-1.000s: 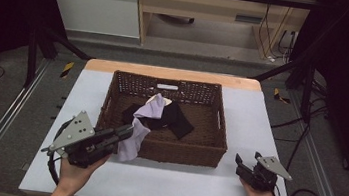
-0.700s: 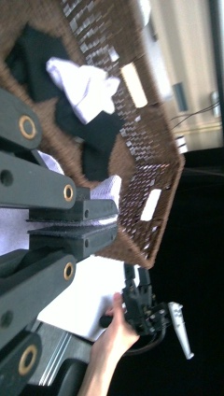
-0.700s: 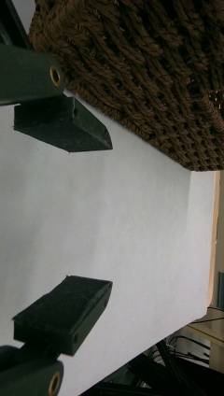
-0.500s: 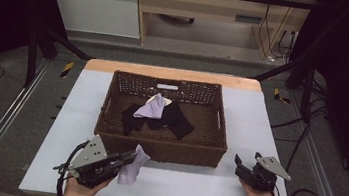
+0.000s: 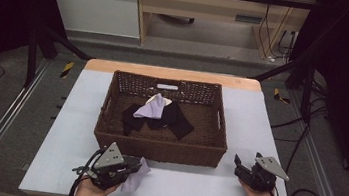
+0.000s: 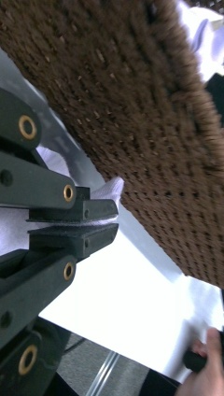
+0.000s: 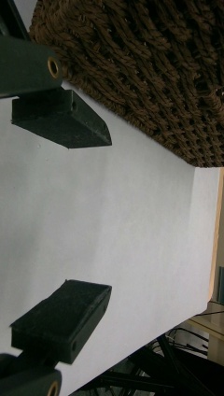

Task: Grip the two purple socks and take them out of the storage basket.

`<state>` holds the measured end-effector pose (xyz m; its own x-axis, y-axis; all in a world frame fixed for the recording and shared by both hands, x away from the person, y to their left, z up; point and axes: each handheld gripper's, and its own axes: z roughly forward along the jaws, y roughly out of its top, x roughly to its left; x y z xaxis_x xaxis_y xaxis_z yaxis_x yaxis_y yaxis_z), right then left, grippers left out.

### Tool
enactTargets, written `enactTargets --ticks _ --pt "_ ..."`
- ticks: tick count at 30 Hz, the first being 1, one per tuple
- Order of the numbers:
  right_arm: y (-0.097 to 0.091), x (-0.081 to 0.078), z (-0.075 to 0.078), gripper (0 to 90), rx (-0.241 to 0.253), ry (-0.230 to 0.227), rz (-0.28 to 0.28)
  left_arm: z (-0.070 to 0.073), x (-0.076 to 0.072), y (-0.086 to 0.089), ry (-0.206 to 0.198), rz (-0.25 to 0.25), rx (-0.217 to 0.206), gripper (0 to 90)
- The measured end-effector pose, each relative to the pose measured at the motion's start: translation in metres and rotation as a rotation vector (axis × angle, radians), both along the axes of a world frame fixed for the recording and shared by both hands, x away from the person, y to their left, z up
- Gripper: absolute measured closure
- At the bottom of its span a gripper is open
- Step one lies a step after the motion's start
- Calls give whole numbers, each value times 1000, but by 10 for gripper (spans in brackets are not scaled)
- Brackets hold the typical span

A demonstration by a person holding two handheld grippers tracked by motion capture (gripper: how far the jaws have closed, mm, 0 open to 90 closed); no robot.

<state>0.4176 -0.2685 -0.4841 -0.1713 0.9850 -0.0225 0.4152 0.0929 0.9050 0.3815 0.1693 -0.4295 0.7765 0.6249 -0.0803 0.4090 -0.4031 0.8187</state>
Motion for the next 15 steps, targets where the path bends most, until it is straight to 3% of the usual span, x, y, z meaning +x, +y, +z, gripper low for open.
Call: enactTargets --ticks 6,8,10,15 --pt "0 1 0 232 -2 8 -1 -14 6 -5 46 1 39 843" --pt "0 1 0 233 -2 9 0 -16 7 -6 56 3 38 825" --pt "0 1 0 233 0 11 0 -16 7 -7 64 1 29 740" --pt "0 1 0 232 3 15 -4 -12 6 -4 66 10 8 673"
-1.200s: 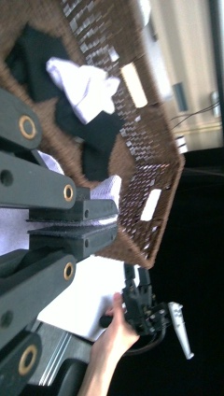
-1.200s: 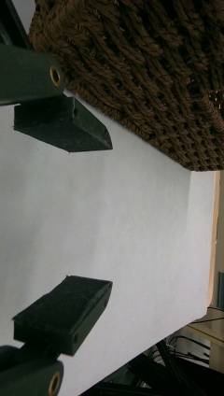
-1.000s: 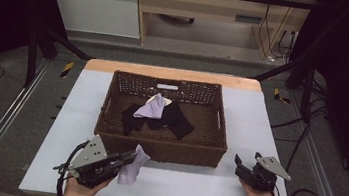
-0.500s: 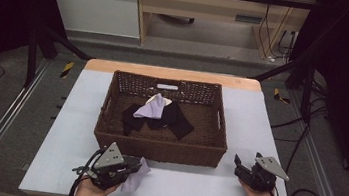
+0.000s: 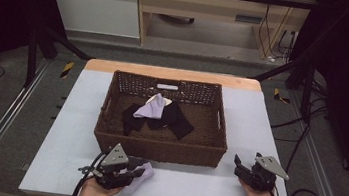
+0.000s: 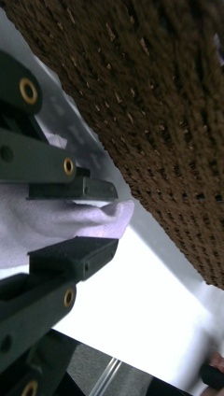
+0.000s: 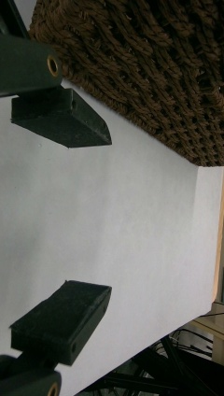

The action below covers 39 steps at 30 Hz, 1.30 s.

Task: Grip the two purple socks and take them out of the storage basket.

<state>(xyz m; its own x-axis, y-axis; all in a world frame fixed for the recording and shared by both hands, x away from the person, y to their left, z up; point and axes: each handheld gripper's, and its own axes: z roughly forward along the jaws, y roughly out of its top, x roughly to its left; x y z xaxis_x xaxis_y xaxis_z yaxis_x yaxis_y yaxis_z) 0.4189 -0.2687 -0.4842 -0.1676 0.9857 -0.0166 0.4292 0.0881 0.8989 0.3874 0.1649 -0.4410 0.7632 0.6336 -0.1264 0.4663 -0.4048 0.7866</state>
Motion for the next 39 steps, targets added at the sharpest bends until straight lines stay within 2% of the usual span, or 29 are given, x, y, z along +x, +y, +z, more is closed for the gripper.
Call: enactTargets --ticks 4,6,11,12,15,16,19,20,21,22,23,24,27,29,30,32,34,35,36,39 --pt "0 0 0 232 0 -1 -1 9 -2 4 -15 15 -18 618" --pt "0 0 0 232 -1 0 4 16 -4 7 -36 26 -36 600" --pt "0 0 0 232 0 1 2 34 -5 14 -81 49 -70 583" --pt "0 0 0 232 -2 0 4 34 -5 14 -81 49 -70 582" --pt "1 -1 0 232 -9 -5 8 48 -2 19 -116 69 -90 578" --pt "1 -1 0 232 -13 -7 8 48 -2 19 -116 69 -90 577" --pt "1 0 0 230 -10 -1 7 66 3 23 -164 88 -113 573" --pt "1 0 0 230 -10 -1 7 66 3 23 -164 88 -113 570" --pt "0 0 0 224 -2 1 3 76 8 25 -188 98 -126 565" --pt "0 0 0 224 -2 1 3 76 8 25 -188 98 -126 562" --pt "0 0 0 224 3 -1 0 86 14 26 -209 113 -136 559" --pt "0 0 0 224 3 -1 0 86 14 26 -209 113 -136 558" --pt "-1 0 0 224 8 2 0 101 28 26 -235 143 -127 553" --pt "0 0 0 224 6 5 -1 113 43 22 -252 162 -123 547" --pt "0 0 0 224 6 5 -1 113 43 22 -252 162 -123 541" --pt "-1 0 0 224 9 1 0 118 55 18 -257 178 -120 531" --pt "-1 0 0 224 9 4 0 122 66 12 -268 193 -96 527" --pt "-1 1 0 224 7 7 -1 124 77 6 -273 205 -84 521" --pt "-1 1 0 224 7 7 -1 124 77 6 -273 205 -84 521" --pt "0 1 0 224 6 7 1 125 95 -1 -256 225 -73 527"
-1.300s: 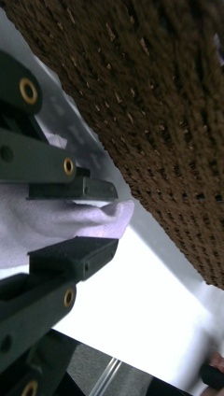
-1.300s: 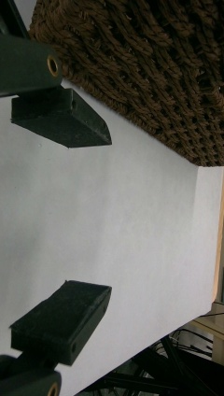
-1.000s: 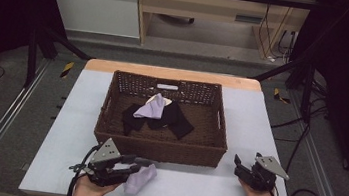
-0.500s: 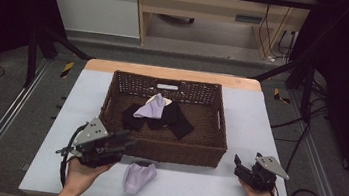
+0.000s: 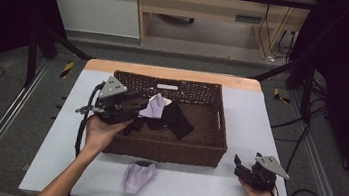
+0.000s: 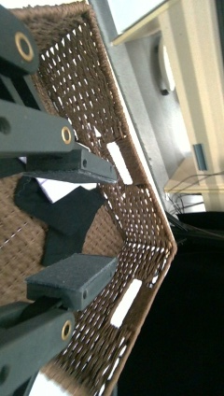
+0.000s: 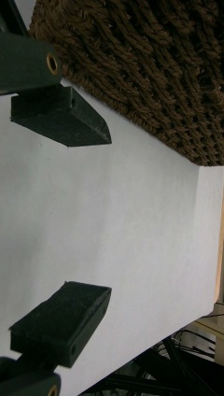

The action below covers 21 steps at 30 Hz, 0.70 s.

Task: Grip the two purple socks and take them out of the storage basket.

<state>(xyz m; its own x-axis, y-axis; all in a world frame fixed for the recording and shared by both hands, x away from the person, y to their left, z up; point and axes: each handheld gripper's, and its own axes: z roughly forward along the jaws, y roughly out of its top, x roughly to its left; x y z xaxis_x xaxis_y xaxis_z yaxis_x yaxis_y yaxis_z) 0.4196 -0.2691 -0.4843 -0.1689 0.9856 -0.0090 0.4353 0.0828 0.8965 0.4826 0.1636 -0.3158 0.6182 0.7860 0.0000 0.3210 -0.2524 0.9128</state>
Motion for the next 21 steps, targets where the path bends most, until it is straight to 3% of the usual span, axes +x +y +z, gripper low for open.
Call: enactTargets --ticks 4,5,8,13,14,17,21 --pt "0 0 0 224 -4 -6 4 -4 23 -9 11 40 18 528" --pt "0 -1 0 224 -4 -6 4 -4 23 -9 11 40 18 528" --pt "0 -1 0 224 -5 -6 4 -10 42 -16 13 76 73 524" --pt "0 -1 0 224 -5 -6 5 -19 63 -20 63 120 54 560" --pt "1 -1 0 224 -7 -8 7 -24 73 -21 79 145 73 566" --pt "1 -1 0 224 -8 -11 10 -28 82 -21 88 168 94 569" --pt "0 -1 0 224 -6 -6 9 -37 98 -20 108 182 60 578"
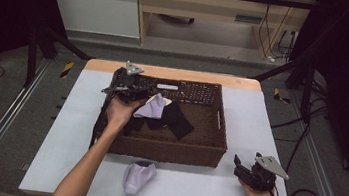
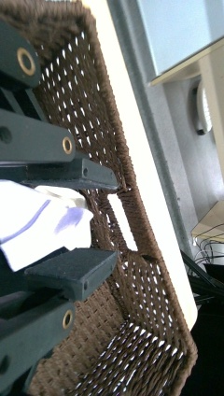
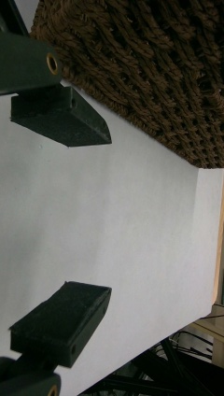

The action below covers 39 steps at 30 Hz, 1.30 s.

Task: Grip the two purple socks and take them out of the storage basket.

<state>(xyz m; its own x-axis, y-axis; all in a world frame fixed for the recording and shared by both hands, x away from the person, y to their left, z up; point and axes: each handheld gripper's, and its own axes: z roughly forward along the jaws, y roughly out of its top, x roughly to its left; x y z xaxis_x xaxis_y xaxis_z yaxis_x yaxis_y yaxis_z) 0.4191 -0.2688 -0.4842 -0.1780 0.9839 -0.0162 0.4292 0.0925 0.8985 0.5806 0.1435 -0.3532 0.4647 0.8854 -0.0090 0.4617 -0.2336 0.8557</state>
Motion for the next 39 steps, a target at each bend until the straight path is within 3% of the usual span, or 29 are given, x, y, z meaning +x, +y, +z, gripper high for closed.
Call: enactTargets --ticks 2,5,9,14,15,18,19,20,21,32,39 --pt "0 0 0 224 1 -2 0 -6 5 -1 8 -1 11 576" --pt "0 0 0 224 -1 -1 2 -20 14 -4 38 3 76 587" --pt "0 0 0 222 -1 -2 2 -31 18 -7 79 -16 82 591" --pt "0 0 0 223 -2 -1 2 -36 18 -9 111 -23 139 565" --pt "0 0 0 223 -2 -1 1 -41 21 -10 144 -27 156 562" --pt "0 0 0 223 -2 0 2 -45 24 -11 174 -28 151 549" --pt "0 0 0 223 -2 -1 2 -50 25 -13 205 -41 189 548" --pt "0 0 0 223 -2 -1 2 -50 25 -13 205 -41 189 546" --pt "1 0 0 223 -1 3 2 -53 26 -15 218 -45 223 532" --pt "1 1 0 222 -4 6 1 -65 33 -14 317 -1 277 522" --pt "1 0 0 222 -4 2 6 -71 34 -15 361 -23 295 542"
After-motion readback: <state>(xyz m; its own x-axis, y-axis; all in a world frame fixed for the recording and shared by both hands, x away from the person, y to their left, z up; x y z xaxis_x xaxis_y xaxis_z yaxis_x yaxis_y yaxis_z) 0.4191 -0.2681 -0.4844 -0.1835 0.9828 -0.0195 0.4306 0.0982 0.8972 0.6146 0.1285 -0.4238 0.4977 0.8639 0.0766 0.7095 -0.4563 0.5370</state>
